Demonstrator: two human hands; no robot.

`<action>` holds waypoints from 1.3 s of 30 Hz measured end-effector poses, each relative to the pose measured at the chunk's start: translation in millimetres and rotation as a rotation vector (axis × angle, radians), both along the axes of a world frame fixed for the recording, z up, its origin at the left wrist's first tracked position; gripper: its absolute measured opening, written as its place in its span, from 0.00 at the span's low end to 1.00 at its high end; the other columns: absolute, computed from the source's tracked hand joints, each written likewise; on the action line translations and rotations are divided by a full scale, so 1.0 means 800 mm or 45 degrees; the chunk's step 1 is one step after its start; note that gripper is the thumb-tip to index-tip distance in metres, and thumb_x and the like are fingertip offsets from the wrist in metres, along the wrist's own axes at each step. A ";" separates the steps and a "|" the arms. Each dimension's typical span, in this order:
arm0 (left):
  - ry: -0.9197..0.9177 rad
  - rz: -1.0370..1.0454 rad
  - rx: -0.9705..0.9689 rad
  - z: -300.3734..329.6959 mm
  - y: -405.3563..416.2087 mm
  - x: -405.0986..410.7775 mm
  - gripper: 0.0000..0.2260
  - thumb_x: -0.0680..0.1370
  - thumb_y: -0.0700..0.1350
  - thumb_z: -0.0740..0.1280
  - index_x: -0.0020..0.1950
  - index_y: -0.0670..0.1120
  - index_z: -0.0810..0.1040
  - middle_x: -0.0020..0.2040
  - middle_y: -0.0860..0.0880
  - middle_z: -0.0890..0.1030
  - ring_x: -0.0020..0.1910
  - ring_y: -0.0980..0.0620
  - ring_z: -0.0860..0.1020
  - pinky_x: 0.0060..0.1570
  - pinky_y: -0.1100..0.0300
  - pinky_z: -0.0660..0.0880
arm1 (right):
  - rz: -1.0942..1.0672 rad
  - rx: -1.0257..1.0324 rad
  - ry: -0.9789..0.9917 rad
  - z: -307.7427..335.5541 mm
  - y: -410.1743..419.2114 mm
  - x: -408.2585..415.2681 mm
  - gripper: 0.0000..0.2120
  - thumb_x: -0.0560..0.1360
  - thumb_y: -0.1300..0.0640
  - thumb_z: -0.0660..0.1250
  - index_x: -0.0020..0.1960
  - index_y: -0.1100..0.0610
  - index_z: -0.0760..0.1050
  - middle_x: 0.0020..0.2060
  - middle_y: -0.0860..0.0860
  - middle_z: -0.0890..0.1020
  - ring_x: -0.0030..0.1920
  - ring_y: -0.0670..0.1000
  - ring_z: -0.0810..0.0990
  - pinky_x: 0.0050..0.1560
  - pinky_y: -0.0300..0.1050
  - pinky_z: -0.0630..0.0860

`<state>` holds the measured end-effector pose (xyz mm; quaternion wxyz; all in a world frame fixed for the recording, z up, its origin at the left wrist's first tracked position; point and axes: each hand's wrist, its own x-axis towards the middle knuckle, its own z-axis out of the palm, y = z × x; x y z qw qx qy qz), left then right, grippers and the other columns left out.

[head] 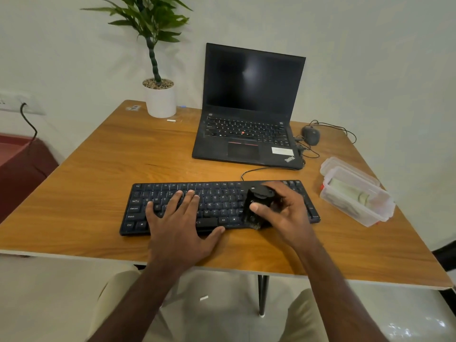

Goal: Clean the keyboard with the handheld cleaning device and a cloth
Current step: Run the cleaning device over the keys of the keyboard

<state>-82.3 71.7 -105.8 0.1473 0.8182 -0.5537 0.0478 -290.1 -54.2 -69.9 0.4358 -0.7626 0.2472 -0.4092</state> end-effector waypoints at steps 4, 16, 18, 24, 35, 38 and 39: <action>0.001 -0.004 0.008 0.001 0.001 0.000 0.43 0.72 0.77 0.52 0.74 0.47 0.72 0.75 0.49 0.72 0.76 0.48 0.65 0.71 0.29 0.54 | -0.001 0.108 -0.168 0.007 0.001 -0.002 0.17 0.71 0.55 0.74 0.58 0.60 0.79 0.49 0.52 0.83 0.52 0.54 0.82 0.51 0.48 0.81; -0.003 0.002 -0.013 -0.002 0.001 0.003 0.43 0.71 0.76 0.53 0.73 0.47 0.73 0.75 0.49 0.72 0.76 0.48 0.66 0.72 0.30 0.54 | -0.115 0.090 -0.131 -0.003 0.012 -0.019 0.15 0.71 0.59 0.75 0.57 0.57 0.79 0.49 0.46 0.84 0.51 0.46 0.82 0.49 0.37 0.79; 0.010 0.000 -0.013 0.000 0.003 0.006 0.44 0.70 0.76 0.53 0.74 0.47 0.72 0.75 0.50 0.71 0.77 0.48 0.65 0.72 0.30 0.53 | -0.132 0.081 -0.156 0.001 0.006 -0.024 0.18 0.71 0.54 0.75 0.58 0.59 0.79 0.50 0.50 0.84 0.52 0.50 0.83 0.50 0.43 0.81; 0.033 0.022 0.008 0.011 0.006 0.024 0.45 0.68 0.77 0.51 0.75 0.50 0.70 0.77 0.51 0.69 0.77 0.48 0.62 0.71 0.27 0.50 | -0.416 -0.015 -0.235 0.014 -0.023 -0.061 0.15 0.74 0.59 0.74 0.58 0.63 0.77 0.48 0.51 0.82 0.49 0.48 0.81 0.49 0.47 0.80; -0.077 -0.229 0.020 0.001 -0.043 -0.036 0.41 0.75 0.76 0.49 0.70 0.46 0.76 0.69 0.47 0.78 0.70 0.44 0.74 0.67 0.25 0.57 | -0.137 -0.070 0.038 0.004 0.004 -0.004 0.15 0.73 0.61 0.77 0.58 0.54 0.79 0.50 0.43 0.83 0.54 0.47 0.82 0.53 0.38 0.78; -0.102 -0.221 -0.011 0.000 -0.044 -0.033 0.39 0.74 0.74 0.51 0.70 0.47 0.76 0.70 0.47 0.77 0.70 0.45 0.74 0.67 0.26 0.60 | -0.191 -0.093 0.111 0.006 -0.010 -0.035 0.16 0.73 0.52 0.76 0.58 0.52 0.79 0.50 0.40 0.83 0.53 0.45 0.81 0.52 0.36 0.76; -0.105 -0.220 -0.015 0.001 -0.044 -0.033 0.39 0.74 0.73 0.52 0.70 0.47 0.77 0.70 0.48 0.77 0.70 0.45 0.74 0.66 0.26 0.60 | -0.216 -0.112 0.114 0.008 -0.014 -0.044 0.16 0.72 0.50 0.75 0.58 0.52 0.79 0.49 0.40 0.83 0.52 0.46 0.81 0.52 0.36 0.76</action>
